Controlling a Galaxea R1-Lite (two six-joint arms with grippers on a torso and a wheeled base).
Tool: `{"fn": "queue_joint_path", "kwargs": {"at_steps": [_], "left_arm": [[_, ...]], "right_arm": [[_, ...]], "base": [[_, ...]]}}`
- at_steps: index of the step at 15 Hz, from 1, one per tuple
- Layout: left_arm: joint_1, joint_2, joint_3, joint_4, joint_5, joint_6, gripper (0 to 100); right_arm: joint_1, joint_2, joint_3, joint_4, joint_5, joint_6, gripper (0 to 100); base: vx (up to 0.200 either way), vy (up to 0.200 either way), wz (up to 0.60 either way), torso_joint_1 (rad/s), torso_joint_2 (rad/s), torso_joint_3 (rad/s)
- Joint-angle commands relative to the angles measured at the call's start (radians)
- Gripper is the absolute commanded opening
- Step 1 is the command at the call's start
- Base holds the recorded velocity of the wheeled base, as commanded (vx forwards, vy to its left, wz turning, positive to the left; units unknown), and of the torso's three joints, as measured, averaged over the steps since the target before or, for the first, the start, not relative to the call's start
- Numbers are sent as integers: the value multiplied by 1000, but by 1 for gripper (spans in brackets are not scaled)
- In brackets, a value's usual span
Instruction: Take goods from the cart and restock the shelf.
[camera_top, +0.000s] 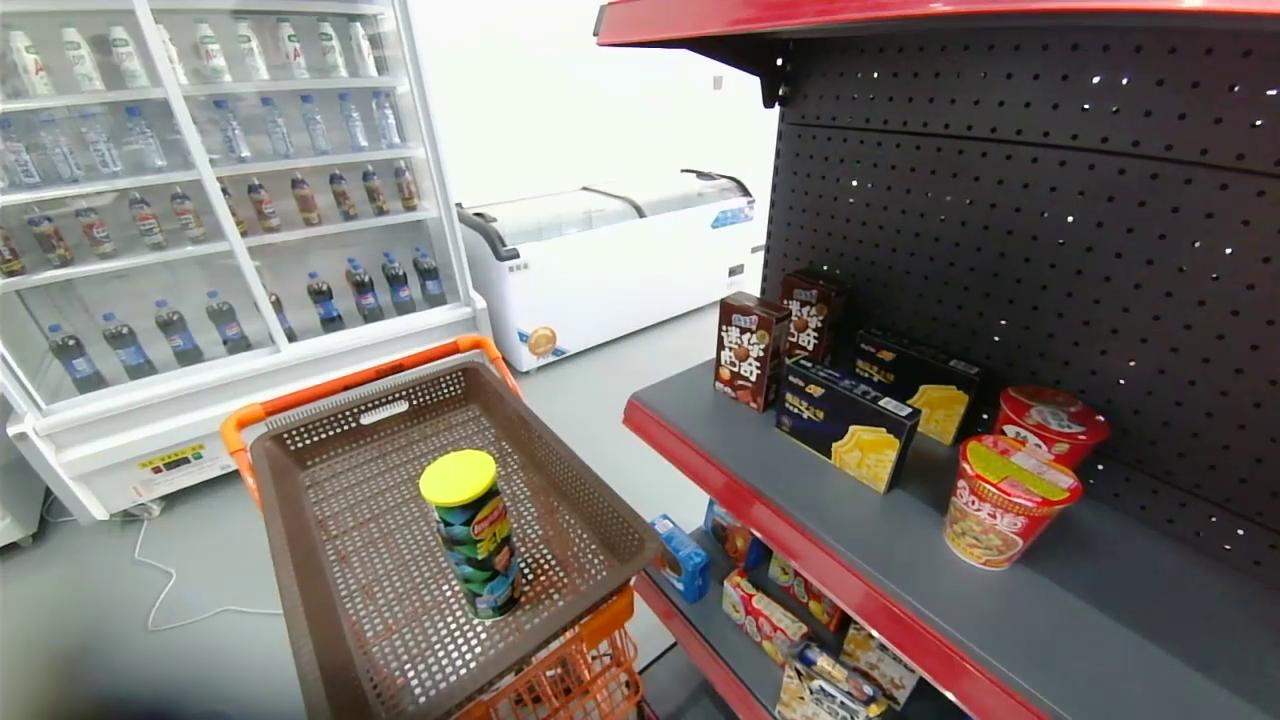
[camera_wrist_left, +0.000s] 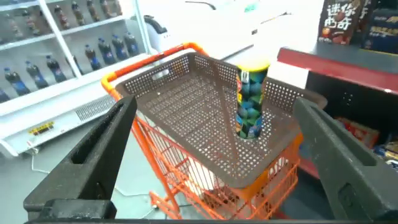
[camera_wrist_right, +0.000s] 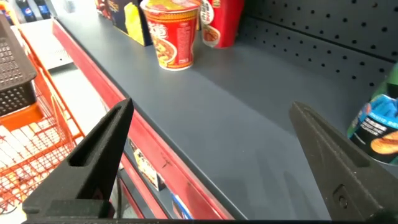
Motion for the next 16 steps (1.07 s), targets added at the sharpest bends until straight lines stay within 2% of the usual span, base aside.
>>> {"fn": "queue_joint_path", "kwargs": {"at_steps": [1, 2, 6, 7, 10, 11, 12, 14, 15, 16], "left_arm": [[-37, 401, -252, 132, -80, 24, 100], [-42, 417, -235, 131, -100, 26, 100], [-48, 628, -194, 121, -97, 14, 100], [-45, 706, -174, 75, -94, 11, 100], [-8, 901, -82, -207, -86, 9, 100], [-11, 993, 27, -429, -89, 11, 100], [-11, 1089, 102, -595, -95, 14, 100], [-11, 1207, 185, -762, -95, 12, 100], [-19, 1272, 196, -823, -104, 3, 100], [-26, 1287, 193, -837, -110, -9, 100]], "right_arm": [[0, 0, 0, 0, 0, 0, 100], [0, 0, 0, 0, 0, 0, 100], [0, 0, 0, 0, 0, 0, 100], [0, 0, 0, 0, 0, 0, 100], [0, 0, 0, 0, 0, 0, 100], [0, 0, 0, 0, 0, 0, 100], [0, 0, 0, 0, 0, 0, 100], [0, 0, 0, 0, 0, 0, 100], [0, 0, 0, 0, 0, 0, 100], [0, 0, 0, 0, 0, 0, 100]], "base": [[0, 0, 0, 0, 0, 0], [0, 0, 0, 0, 0, 0], [0, 0, 0, 0, 0, 0], [0, 0, 0, 0, 0, 0], [0, 0, 0, 0, 0, 0], [0, 0, 0, 0, 0, 0], [0, 0, 0, 0, 0, 0], [0, 0, 0, 0, 0, 0], [0, 0, 0, 0, 0, 0], [0, 0, 0, 0, 0, 0]]}}
